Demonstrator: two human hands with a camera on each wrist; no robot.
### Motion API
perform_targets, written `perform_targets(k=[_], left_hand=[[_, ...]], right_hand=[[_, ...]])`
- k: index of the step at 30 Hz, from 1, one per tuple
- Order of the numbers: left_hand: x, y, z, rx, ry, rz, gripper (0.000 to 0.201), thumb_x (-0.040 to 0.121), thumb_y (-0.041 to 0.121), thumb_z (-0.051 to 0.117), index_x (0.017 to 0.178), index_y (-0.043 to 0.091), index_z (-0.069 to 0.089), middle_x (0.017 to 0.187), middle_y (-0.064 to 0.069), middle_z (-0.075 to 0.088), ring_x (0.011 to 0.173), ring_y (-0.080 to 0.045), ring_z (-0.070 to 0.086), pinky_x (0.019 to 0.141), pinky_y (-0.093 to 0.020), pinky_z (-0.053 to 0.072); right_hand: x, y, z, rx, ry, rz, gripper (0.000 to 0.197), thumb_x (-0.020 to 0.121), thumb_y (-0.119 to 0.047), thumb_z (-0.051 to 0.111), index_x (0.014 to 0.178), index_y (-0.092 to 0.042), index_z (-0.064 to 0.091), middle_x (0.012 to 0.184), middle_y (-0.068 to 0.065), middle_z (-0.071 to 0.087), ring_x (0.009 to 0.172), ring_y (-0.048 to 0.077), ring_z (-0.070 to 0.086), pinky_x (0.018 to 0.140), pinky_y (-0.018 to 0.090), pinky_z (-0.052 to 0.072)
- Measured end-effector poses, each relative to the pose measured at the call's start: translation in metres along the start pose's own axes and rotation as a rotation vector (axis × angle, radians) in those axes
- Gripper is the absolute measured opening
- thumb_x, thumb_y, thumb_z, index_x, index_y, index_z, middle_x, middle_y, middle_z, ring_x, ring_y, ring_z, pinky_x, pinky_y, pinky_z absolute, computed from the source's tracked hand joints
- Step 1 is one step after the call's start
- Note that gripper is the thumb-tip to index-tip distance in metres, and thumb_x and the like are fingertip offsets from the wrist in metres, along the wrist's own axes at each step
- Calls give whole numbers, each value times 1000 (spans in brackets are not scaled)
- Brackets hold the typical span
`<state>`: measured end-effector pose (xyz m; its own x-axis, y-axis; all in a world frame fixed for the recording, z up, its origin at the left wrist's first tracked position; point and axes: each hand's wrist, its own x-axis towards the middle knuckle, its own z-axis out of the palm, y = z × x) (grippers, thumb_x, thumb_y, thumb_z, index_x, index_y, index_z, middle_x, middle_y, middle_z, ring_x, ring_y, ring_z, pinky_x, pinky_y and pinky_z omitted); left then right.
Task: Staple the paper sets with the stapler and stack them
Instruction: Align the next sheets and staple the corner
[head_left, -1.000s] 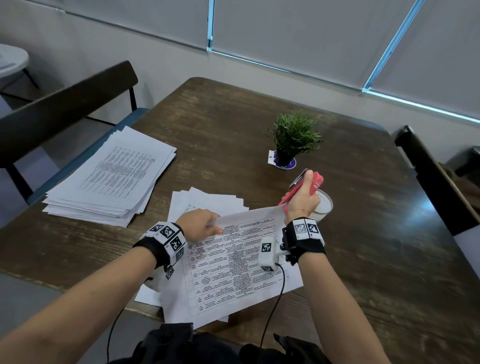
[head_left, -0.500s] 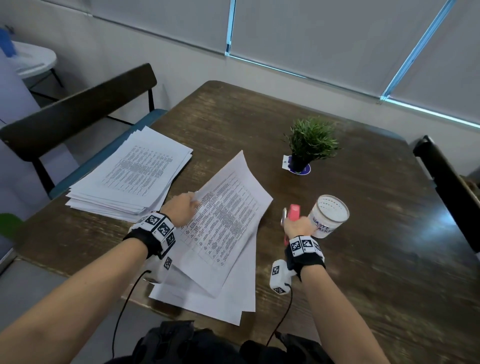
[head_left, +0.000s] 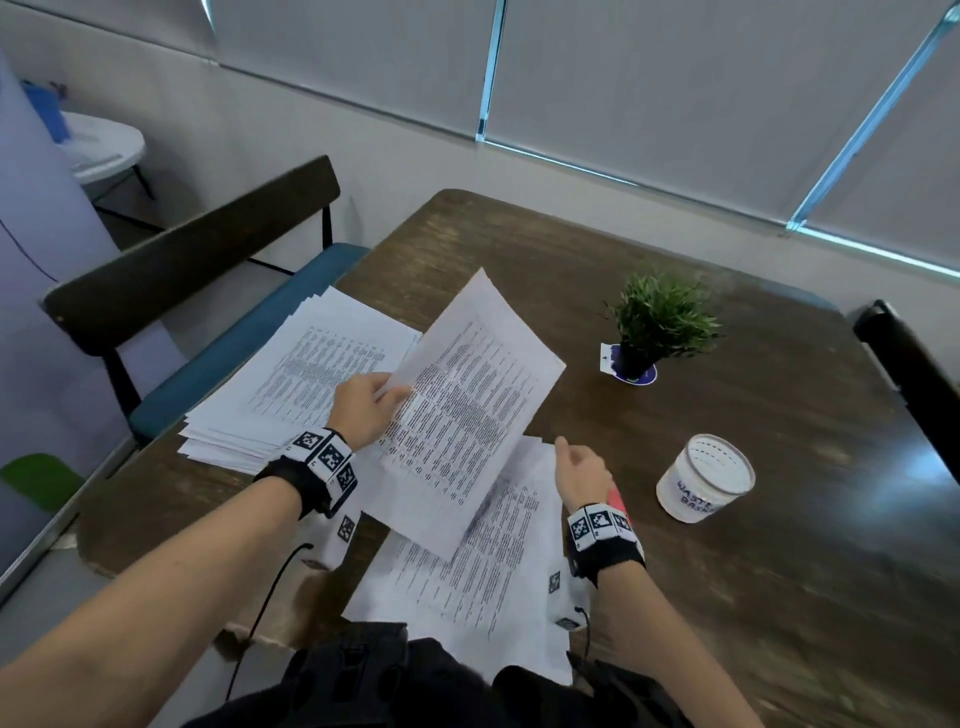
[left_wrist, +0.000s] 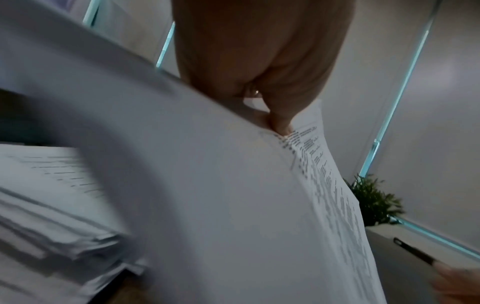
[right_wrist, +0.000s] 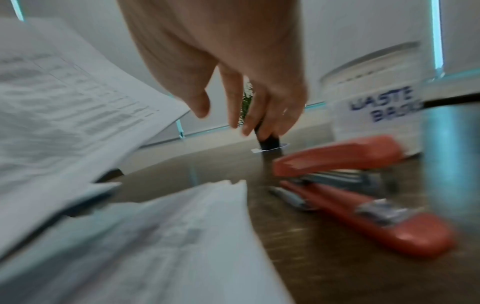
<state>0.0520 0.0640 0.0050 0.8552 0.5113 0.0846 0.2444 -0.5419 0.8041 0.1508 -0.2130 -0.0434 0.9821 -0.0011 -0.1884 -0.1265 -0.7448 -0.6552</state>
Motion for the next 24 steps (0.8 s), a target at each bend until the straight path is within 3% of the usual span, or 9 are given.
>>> perform_targets(k=[2, 4, 8, 11, 13, 15, 21, 22, 24], left_hand=[[13, 1, -8, -58, 43, 0, 26, 96, 22, 60, 75, 8, 65, 61, -2, 55, 55, -14, 48, 48, -20, 34], [25, 0, -17, -103, 81, 11, 40, 97, 20, 56, 59, 12, 47, 54, -2, 44, 54, -18, 40, 51, -24, 32], [48, -20, -37, -92, 114, -21, 35, 97, 23, 54, 70, 1, 53, 64, -12, 51, 64, -23, 47, 64, -33, 38], [55, -42, -50, -116, -73, -133, 27, 94, 25, 62, 111, 5, 66, 105, -12, 68, 98, -28, 63, 88, -36, 49], [53, -56, -54, -64, -277, -168, 38, 93, 15, 63, 129, 6, 57, 125, -12, 62, 116, -30, 57, 95, -31, 42], [55, -72, -58, -29, -343, -192, 46, 95, 5, 56, 139, 4, 46, 137, -13, 54, 127, -31, 50, 98, -29, 36], [74, -130, -86, 172, -91, -354, 48, 101, 14, 42, 149, 10, 34, 150, -16, 39, 134, -37, 39, 108, -38, 32], [76, -139, -91, 182, -51, -357, 47, 101, 14, 42, 147, 10, 37, 148, -17, 42, 132, -38, 41, 106, -38, 33], [81, -156, -100, 198, 14, -385, 45, 99, 15, 47, 143, 11, 44, 140, -20, 50, 127, -40, 45, 102, -40, 37]], right_hand=[[-17, -32, 17, 314, -330, 77, 51, 99, -56, 36, 125, -16, 53, 118, 13, 61, 112, 32, 57, 95, 42, 45], [-33, -58, 36, 468, -530, 140, 39, 99, -53, 42, 120, -21, 51, 111, 9, 62, 108, 30, 60, 92, 44, 48], [-39, -86, 69, 544, -438, 7, 31, 100, -19, 50, 128, -5, 55, 121, 11, 64, 93, 21, 62, 65, 28, 54], [-37, -107, 81, 583, -313, -22, 22, 102, -14, 39, 121, -13, 52, 91, 4, 61, 62, 15, 51, 36, 19, 37], [-31, -120, 91, 506, -250, -53, 21, 103, -16, 37, 117, -13, 52, 91, 5, 58, 59, 14, 48, 35, 19, 34], [-25, -130, 103, 411, -228, -80, 24, 103, -20, 38, 114, -6, 54, 87, 6, 56, 57, 16, 47, 35, 20, 33], [-15, -126, 125, 236, -247, -26, 22, 96, -20, 50, 107, -6, 62, 60, 2, 58, 44, 14, 43, 41, 21, 34], [-14, -121, 125, 167, -233, -20, 23, 95, -21, 51, 109, -7, 62, 63, 1, 62, 49, 15, 50, 48, 23, 41], [-13, -106, 126, -44, -205, -19, 29, 94, -25, 51, 118, -12, 60, 87, 4, 71, 83, 20, 65, 78, 28, 51]])
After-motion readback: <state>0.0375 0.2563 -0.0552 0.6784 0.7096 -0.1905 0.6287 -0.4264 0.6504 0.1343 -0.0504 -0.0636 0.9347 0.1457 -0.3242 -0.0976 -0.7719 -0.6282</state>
